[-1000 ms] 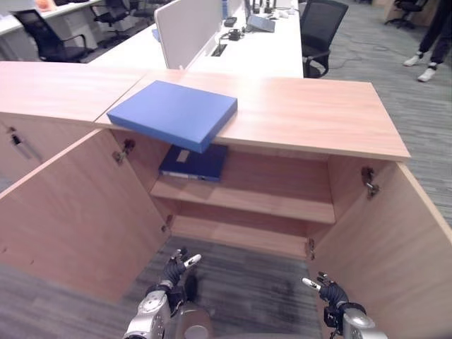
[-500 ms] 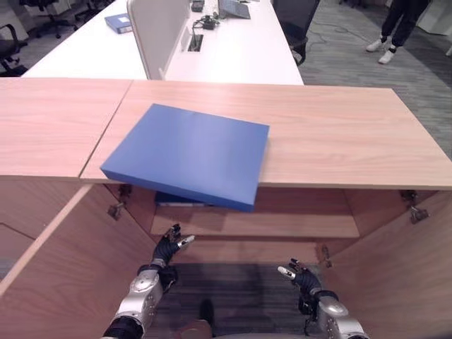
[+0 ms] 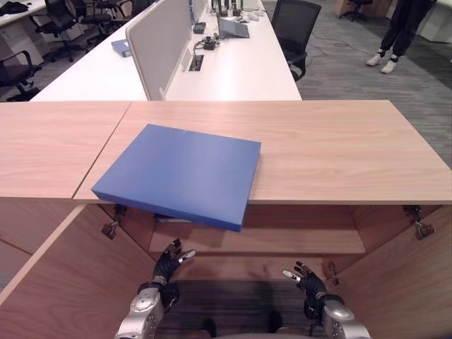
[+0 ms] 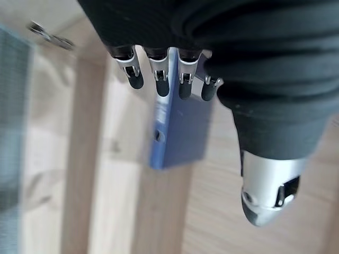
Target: Put the empty folder in the office cabinet
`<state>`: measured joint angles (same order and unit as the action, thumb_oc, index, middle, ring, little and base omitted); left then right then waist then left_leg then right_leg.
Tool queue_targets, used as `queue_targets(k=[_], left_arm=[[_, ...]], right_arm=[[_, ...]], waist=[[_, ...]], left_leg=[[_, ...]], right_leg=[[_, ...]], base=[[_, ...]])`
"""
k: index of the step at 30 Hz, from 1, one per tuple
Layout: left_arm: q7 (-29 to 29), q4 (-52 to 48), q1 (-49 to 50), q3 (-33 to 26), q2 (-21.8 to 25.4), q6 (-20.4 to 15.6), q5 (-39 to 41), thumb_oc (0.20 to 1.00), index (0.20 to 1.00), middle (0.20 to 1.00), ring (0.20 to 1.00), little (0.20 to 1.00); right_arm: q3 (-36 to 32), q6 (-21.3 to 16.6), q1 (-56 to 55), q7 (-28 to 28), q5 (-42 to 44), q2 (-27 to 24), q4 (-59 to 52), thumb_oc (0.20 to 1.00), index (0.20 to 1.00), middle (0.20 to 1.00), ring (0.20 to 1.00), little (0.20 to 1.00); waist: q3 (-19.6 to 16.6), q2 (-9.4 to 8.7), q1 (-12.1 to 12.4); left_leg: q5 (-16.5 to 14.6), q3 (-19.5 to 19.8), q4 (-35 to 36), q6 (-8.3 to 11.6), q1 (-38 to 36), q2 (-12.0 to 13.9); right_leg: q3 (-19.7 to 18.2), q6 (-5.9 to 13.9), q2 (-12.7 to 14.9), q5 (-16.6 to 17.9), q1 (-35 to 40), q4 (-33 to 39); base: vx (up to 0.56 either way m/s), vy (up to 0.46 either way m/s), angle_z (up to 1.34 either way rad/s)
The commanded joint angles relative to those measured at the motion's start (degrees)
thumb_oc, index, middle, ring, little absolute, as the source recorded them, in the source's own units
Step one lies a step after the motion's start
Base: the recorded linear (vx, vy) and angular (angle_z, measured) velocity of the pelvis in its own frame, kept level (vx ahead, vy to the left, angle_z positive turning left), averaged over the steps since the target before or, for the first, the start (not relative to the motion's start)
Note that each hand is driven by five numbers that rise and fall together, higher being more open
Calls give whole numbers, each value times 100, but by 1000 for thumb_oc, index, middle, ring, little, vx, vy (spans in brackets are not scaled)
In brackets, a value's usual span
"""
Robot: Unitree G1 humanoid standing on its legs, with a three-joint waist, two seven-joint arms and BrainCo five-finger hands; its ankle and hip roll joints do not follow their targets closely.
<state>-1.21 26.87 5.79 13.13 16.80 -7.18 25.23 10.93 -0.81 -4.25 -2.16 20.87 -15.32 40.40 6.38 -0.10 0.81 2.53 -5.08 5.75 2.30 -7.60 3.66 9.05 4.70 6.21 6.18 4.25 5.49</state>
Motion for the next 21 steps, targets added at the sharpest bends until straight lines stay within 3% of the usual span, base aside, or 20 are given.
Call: queue_targets(k=[1, 5, 13, 16, 20, 21], left_arm=[[-86, -160, -421, -103, 190, -335, -500, 1000, 1000, 1000, 1000, 1000], [-66, -373, -269, -133, 356, -345, -844, 1000, 1000, 1000, 1000, 1000], [-55, -211, -383, -100, 203, -291, -524, 1000, 1000, 1000, 1000, 1000], [-110, -139, -576, -95, 129, -285, -273, 1000, 1000, 1000, 1000, 1000], [-110, -182, -694, -95, 86, -324, -200, 1000, 1000, 1000, 1000, 1000], [-91, -251, -657, -134, 68, -329, -171, 1000, 1000, 1000, 1000, 1000]], right_arm=[[2, -219, 234, 17, -43, -110, -276, 1000, 1000, 1000, 1000, 1000], [8, -257, 254, -14, -89, -158, -294, 1000, 1000, 1000, 1000, 1000], [-24, -285, 283, 22, 27, -239, -342, 1000, 1000, 1000, 1000, 1000], [23, -281, 363, 25, 102, -369, -409, 1000, 1000, 1000, 1000, 1000], [122, -273, 502, 33, 21, -472, -358, 1000, 1000, 1000, 1000, 1000], [156, -261, 544, 30, -33, -503, -349, 1000, 1000, 1000, 1000, 1000]], waist=[[86, -13, 97], [117, -13, 209], [238, 16, 287], [461, 2, 334], [554, -100, 283], [497, -148, 207]], left_leg=[[-139, 68, -75, 269, 96, 178], [-63, 152, -75, 357, 94, 278], [256, 468, -113, 592, 359, 399], [432, 760, -692, 819, 850, 437], [115, 775, -1405, 846, 902, 349], [-185, 760, -1657, 767, 597, 337]], right_leg=[[163, 287, 305, -417, 572, -49], [342, 235, 224, -496, 668, -49], [555, 97, 48, -669, 748, -49], [665, 12, 51, -678, 714, -49], [787, -39, 184, -508, 495, -49], [803, -64, 191, -453, 403, -49]], base=[[23, -110, -5], [-8, -95, 14], [-21, -86, 28], [-167, -125, 36], [-212, -40, 35], [-285, -15, 2]])
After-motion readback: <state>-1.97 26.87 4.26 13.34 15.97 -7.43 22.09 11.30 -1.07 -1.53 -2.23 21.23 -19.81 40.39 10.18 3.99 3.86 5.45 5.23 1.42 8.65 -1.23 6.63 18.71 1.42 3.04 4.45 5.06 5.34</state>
